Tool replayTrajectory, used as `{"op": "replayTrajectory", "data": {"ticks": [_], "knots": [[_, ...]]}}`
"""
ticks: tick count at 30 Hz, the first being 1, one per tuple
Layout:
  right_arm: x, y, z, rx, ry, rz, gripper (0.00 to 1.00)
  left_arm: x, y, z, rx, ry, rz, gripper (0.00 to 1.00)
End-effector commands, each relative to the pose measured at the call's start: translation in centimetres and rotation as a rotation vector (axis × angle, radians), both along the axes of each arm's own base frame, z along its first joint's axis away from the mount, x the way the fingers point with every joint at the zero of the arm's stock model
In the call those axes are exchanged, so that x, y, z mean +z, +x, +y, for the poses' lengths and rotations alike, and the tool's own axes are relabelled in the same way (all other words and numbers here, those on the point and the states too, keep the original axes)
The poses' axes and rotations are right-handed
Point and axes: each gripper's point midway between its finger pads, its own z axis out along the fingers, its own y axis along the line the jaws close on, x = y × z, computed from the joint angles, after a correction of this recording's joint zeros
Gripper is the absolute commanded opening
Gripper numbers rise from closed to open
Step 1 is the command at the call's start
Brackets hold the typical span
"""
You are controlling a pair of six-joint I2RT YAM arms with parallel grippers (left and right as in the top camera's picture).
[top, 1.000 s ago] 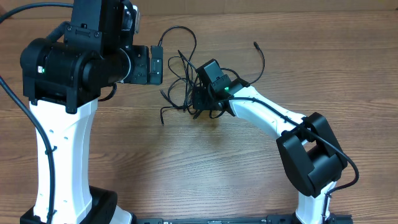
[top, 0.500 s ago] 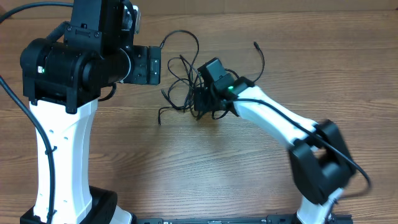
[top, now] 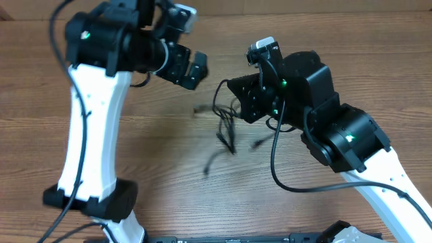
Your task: Untangle cables
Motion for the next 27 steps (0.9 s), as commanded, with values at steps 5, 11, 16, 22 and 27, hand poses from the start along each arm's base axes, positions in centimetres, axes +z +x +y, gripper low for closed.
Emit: {"op": "replayTrajectory", "data": {"ticks": [5,11,16,22,27], "knots": [[6.1,-1.6,-2.7,-0.047,0.029,-0.212,0.04,-1.3,-0.5,-4.9,-0.355,-0.195,0.015,1.0],[20.9,-1.6,-8.6,-0.329,0.216,-0.583,0.04,-2.9,-0.4,-3.7,-0.319,-0.115,0.06,1.0],[31.8,-4.2,-12.2,-0.407,0.351,-0.856,0.04,-3.3,-0.6,-3.2,-0.299,-0.084,0.081,1.0],[23.6,2.8,-10.7,-0.441,0.108,-0.621,0.04,-2.8,-0.6,-3.9,-0.316,-0.129,0.073,1.0],[23.2,2.9,-10.7,-0.44,0.099,-0.605,0.04,1.3,-2.5,-7.5,-0.598,-0.412,-0.079,1.0]]}}
